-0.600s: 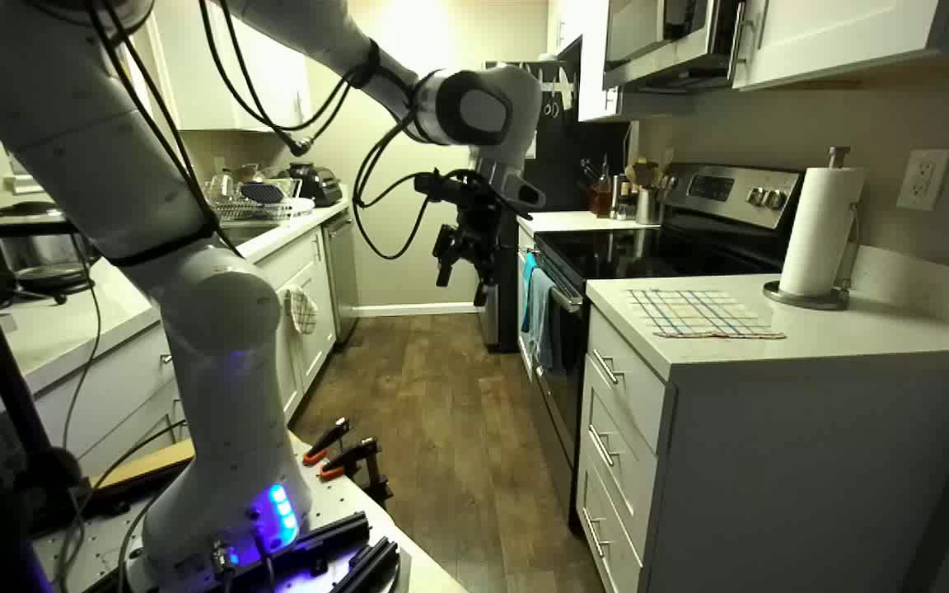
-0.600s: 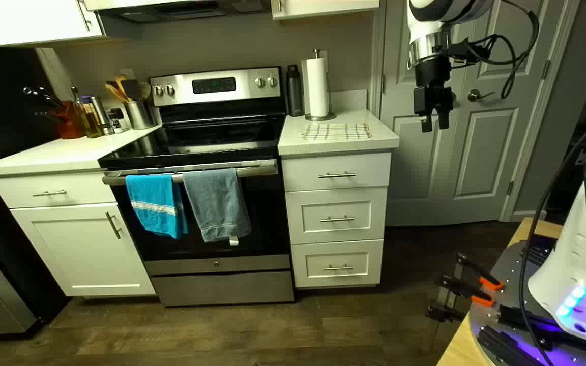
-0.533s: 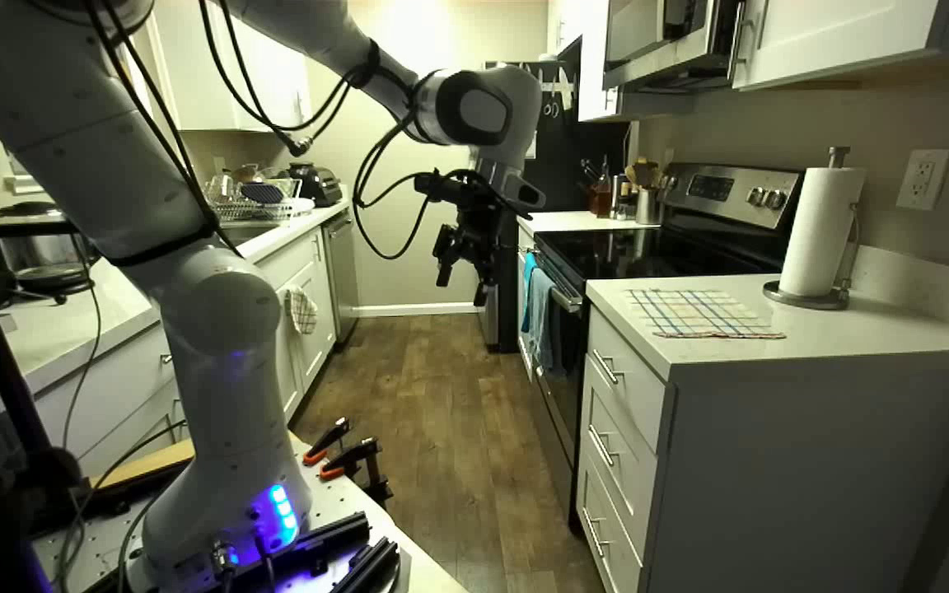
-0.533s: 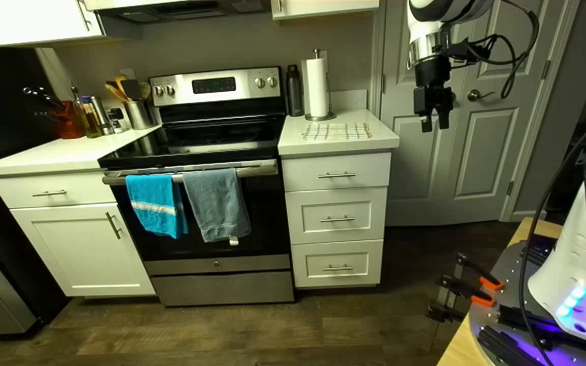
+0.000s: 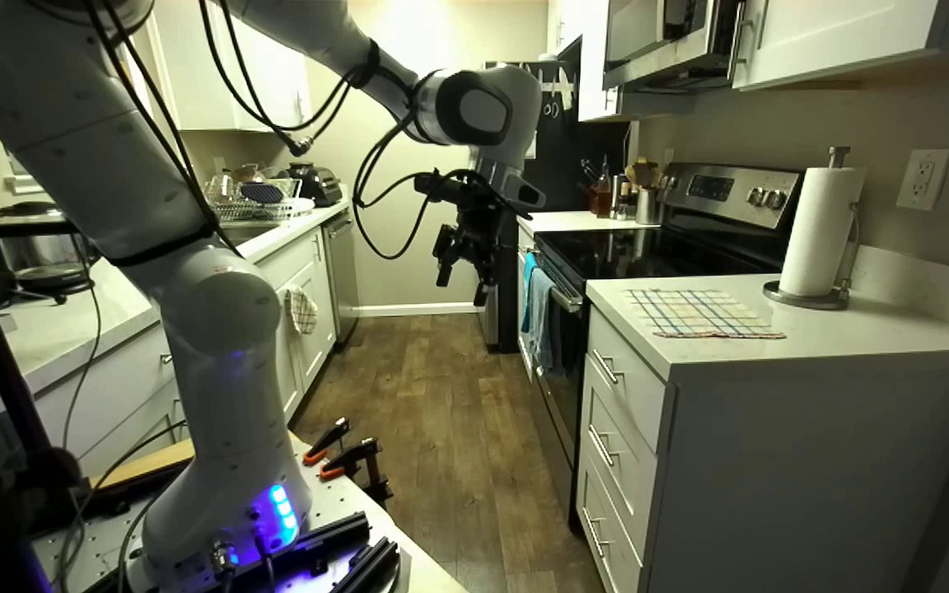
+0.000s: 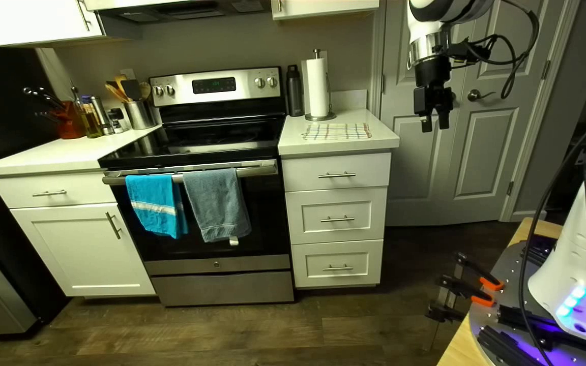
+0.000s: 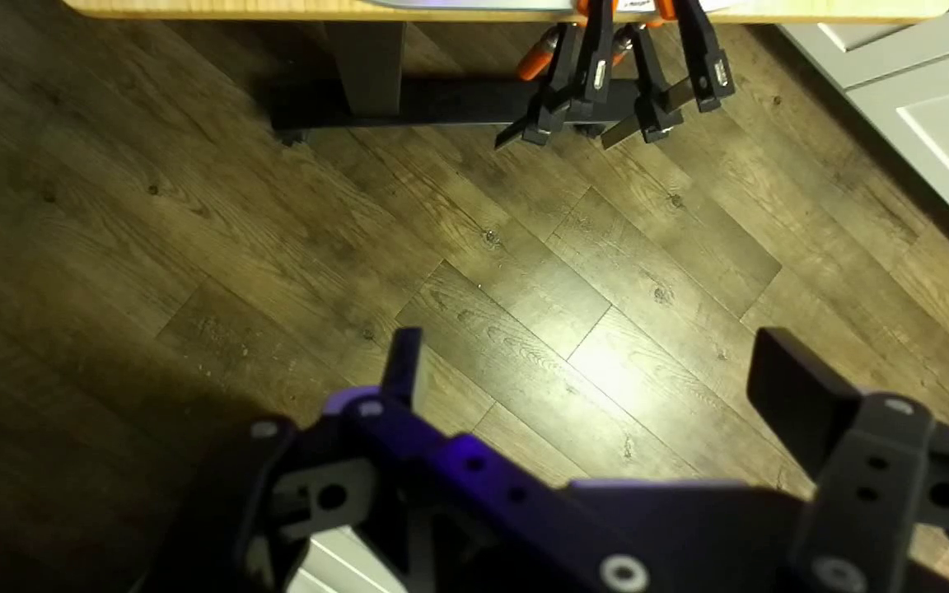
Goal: Open the drawer
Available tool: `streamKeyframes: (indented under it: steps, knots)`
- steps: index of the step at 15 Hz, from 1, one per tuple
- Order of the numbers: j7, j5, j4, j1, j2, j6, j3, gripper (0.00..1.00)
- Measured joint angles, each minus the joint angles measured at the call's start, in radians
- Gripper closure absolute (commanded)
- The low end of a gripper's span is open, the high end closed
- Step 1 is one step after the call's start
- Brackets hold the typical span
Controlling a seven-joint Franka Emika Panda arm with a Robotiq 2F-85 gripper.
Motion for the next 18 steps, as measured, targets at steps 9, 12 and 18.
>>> streamKeyframes:
  steps: [9,12,18]
  knots:
    - [0.000,-0.052,-0.003,0.002,0.080,0.122,0.040,0.00]
    - [-0.001,-0.102,0.000,0.011,0.177,0.233,0.068,0.00]
    - [-0.067,-0.138,0.066,0.017,0.386,0.435,0.106,0.00]
